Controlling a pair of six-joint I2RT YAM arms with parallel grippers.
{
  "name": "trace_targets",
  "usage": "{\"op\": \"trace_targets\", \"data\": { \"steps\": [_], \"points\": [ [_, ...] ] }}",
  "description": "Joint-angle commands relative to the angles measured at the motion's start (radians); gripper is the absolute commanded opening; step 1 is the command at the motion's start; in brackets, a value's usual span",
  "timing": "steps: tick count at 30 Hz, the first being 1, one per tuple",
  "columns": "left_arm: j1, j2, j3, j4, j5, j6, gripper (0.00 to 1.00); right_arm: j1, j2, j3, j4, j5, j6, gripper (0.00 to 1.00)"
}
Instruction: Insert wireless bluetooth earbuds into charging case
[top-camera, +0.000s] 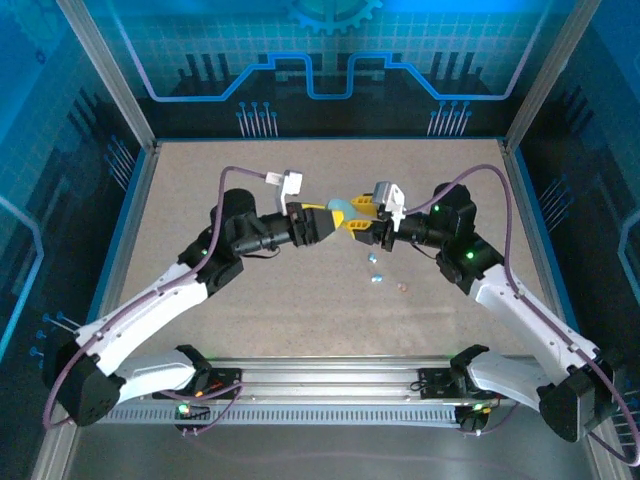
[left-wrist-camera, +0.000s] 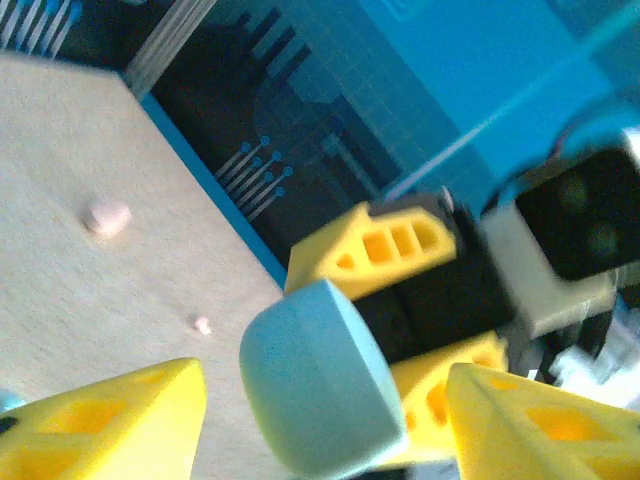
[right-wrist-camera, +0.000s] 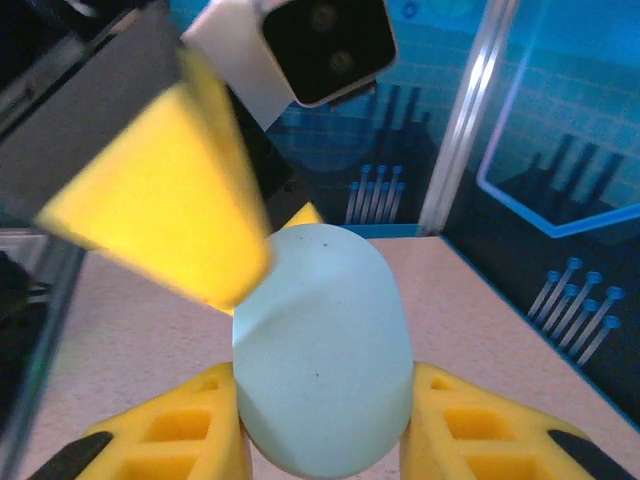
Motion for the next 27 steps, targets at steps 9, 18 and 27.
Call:
{"op": "trace_targets", "data": {
  "steps": [9, 18, 27],
  "points": [
    [0.006, -0.119, -0.178, 0.152, 0.140, 0.746, 0.68, -0.023, 0.093, 0.187, -0.336, -0.336, -0.101, 0.32],
    [0.006, -0.113, -0.156, 0.147, 0.151, 0.721, 0.63, -0.023, 0.126, 0.237, -0.433, -0.348, -0.167, 0.33],
    [0.005, -0.085, -0.126, 0.136, 0.180, 0.675, 0.59, -0.017, 0.127, 0.234, -0.438, -0.318, -0.194, 0.33]
  ]
}}
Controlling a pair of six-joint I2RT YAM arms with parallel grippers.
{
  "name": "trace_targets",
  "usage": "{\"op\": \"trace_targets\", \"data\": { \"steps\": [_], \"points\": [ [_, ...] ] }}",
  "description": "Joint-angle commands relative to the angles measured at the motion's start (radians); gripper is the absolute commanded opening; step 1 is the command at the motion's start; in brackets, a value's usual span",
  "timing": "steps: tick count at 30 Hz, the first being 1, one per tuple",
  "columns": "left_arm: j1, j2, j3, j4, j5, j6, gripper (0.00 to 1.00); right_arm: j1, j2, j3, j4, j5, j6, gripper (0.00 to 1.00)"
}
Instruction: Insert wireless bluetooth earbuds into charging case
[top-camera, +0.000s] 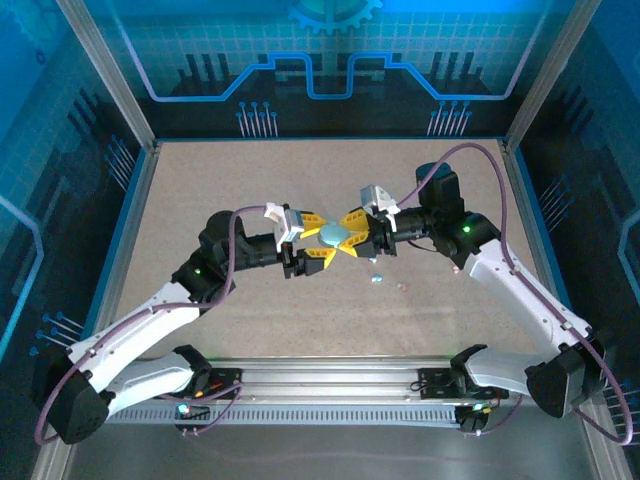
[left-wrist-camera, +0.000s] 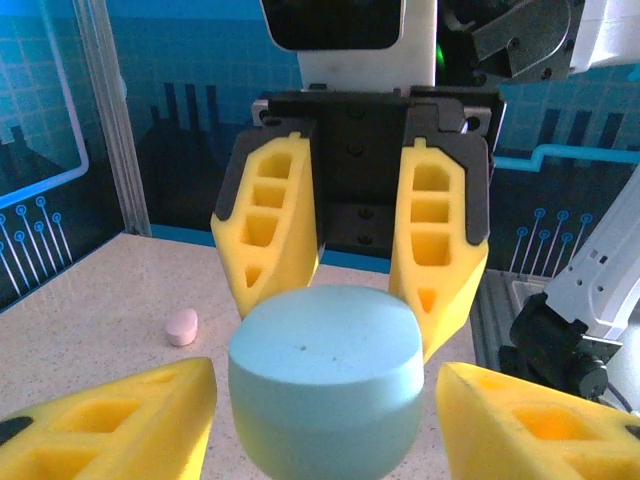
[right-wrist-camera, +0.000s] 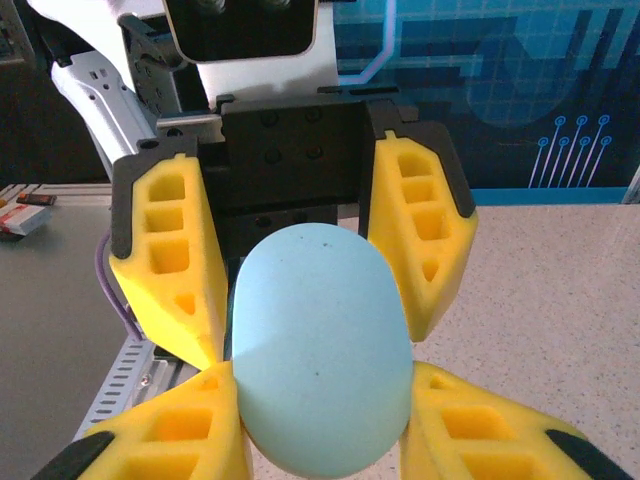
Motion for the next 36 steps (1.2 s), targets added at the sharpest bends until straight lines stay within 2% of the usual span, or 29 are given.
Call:
{"op": "trace_targets", "data": {
  "steps": [1, 11, 18, 36],
  "points": [
    [0.004, 0.017, 0.041, 0.005, 0.040, -0.006, 0.57, -0.004, -0.003, 0.031, -0.014, -0.003, -0.026, 0.33],
    [0.004, 0.033, 0.054, -0.030, 0.051, 0.012, 0.54, -0.004, -0.007, 0.015, 0.036, -0.003, 0.009, 0.33],
    [0.003, 0.031, 0.054, -0.007, 0.057, -0.002, 0.55, 0.002, -0.002, 0.020, 0.006, 0.010, -0.026, 0.33],
    [0.004, 0.042, 0.065, -0.013, 0.080, -0.020, 0.47, 0.009, -0.021, 0.000, -0.007, 0.021, -0.100, 0.34]
  ]
}}
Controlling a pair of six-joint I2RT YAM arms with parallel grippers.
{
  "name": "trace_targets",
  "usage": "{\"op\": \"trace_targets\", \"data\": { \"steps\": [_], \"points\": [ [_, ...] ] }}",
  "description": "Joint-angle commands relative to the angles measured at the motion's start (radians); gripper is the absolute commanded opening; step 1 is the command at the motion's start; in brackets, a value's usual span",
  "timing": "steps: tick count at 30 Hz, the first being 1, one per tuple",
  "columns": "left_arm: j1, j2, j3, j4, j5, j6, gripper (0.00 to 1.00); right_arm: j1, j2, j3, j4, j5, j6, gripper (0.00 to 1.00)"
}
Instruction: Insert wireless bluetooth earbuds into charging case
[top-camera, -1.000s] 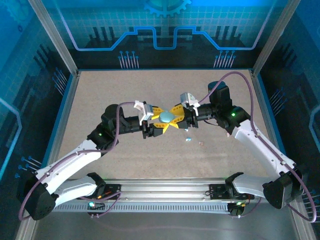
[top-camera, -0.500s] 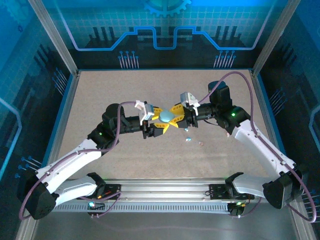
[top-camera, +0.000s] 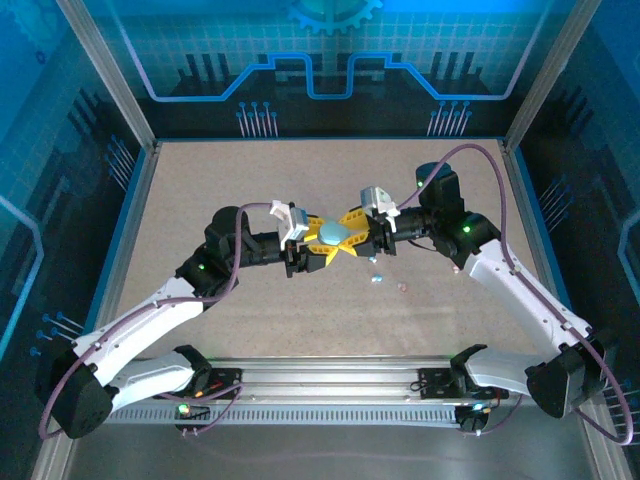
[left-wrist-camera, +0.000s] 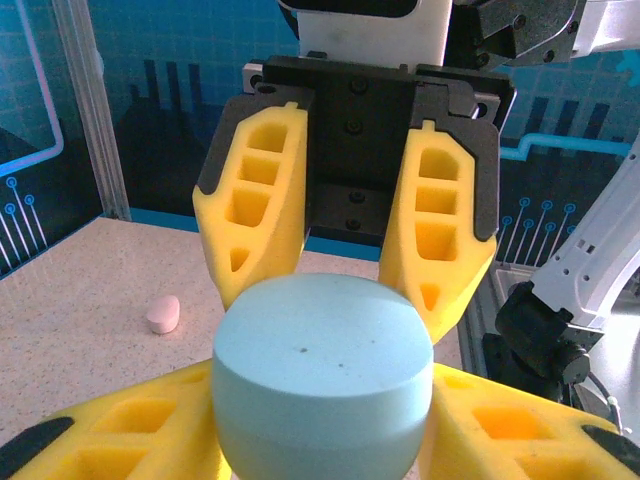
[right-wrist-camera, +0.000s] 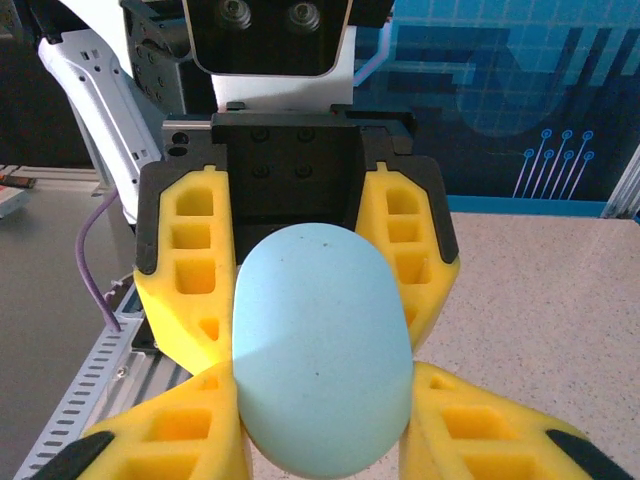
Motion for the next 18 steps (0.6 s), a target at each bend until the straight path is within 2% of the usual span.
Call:
{"op": "trace_targets", "data": {
  "steps": [1, 12, 18],
  "points": [
    [-0.001, 0.004, 0.041, 0.017, 0.042, -0.019, 0.47, 0.007, -0.019, -0.001, -0.015, 0.003, -0.047, 0.34],
    [-0.001, 0.016, 0.052, 0.009, 0.045, -0.022, 0.43, 0.036, -0.018, -0.003, -0.038, 0.052, -0.098, 0.34],
    [0.000, 0.023, 0.060, -0.020, 0.049, 0.003, 0.33, 0.048, -0.009, 0.011, -0.059, 0.075, -0.100, 0.39]
  ]
}}
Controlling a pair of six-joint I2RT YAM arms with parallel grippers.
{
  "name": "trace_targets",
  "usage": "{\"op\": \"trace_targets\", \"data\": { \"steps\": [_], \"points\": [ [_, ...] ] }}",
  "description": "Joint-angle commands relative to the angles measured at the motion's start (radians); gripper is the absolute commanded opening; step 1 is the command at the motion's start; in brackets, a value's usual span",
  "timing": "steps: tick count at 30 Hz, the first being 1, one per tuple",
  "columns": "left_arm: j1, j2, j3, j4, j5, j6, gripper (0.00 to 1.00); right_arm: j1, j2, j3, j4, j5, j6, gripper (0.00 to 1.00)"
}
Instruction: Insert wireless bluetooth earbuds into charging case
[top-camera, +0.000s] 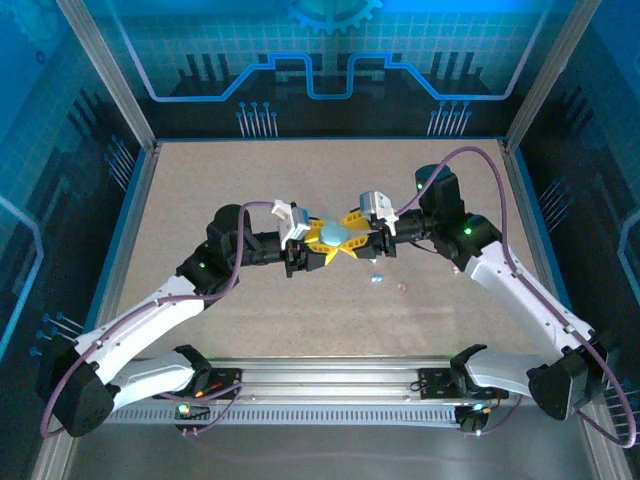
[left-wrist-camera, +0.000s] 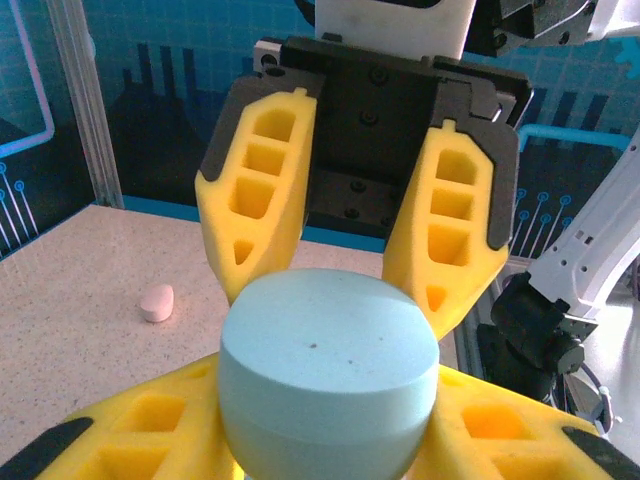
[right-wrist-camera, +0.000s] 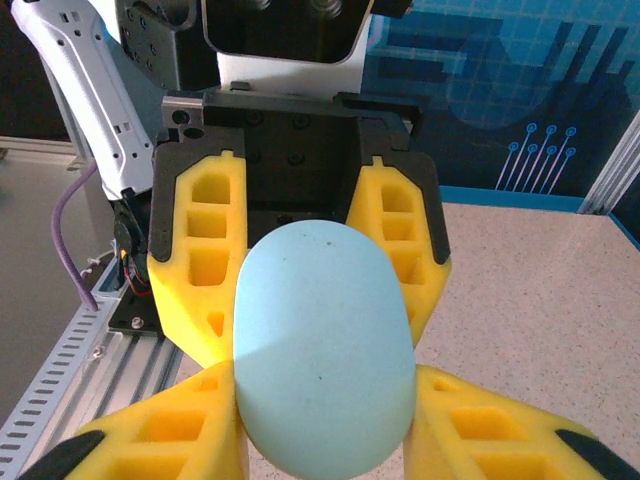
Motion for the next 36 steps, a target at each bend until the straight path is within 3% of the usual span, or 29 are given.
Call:
{"op": "trace_targets", "data": {
  "steps": [1, 8, 14, 19, 31, 36],
  "points": [
    [-0.006, 0.009, 0.048, 0.005, 0.031, 0.009, 0.32, 0.027, 0.008, 0.020, -0.027, 0.016, -0.019, 0.40],
    [-0.006, -0.001, 0.045, -0.068, 0.053, 0.073, 0.29, -0.052, 0.069, 0.118, -0.063, -0.052, 0.172, 0.53],
    [-0.006, 0.003, 0.042, -0.064, 0.059, 0.062, 0.29, -0.064, 0.082, 0.124, -0.050, -0.071, 0.202, 0.58],
    [-0.007, 0.005, 0.037, -0.053, 0.061, 0.048, 0.30, -0.063, 0.069, 0.114, -0.028, 0.002, 0.211, 0.59],
    [-0.006, 0.012, 0.029, -0.038, 0.070, 0.009, 0.32, -0.008, 0.044, 0.102, -0.024, 0.095, 0.149, 0.35],
    [-0.007, 0.009, 0.016, -0.014, 0.053, -0.013, 0.36, 0.000, 0.032, 0.097, -0.012, 0.108, 0.141, 0.19]
  ]
}}
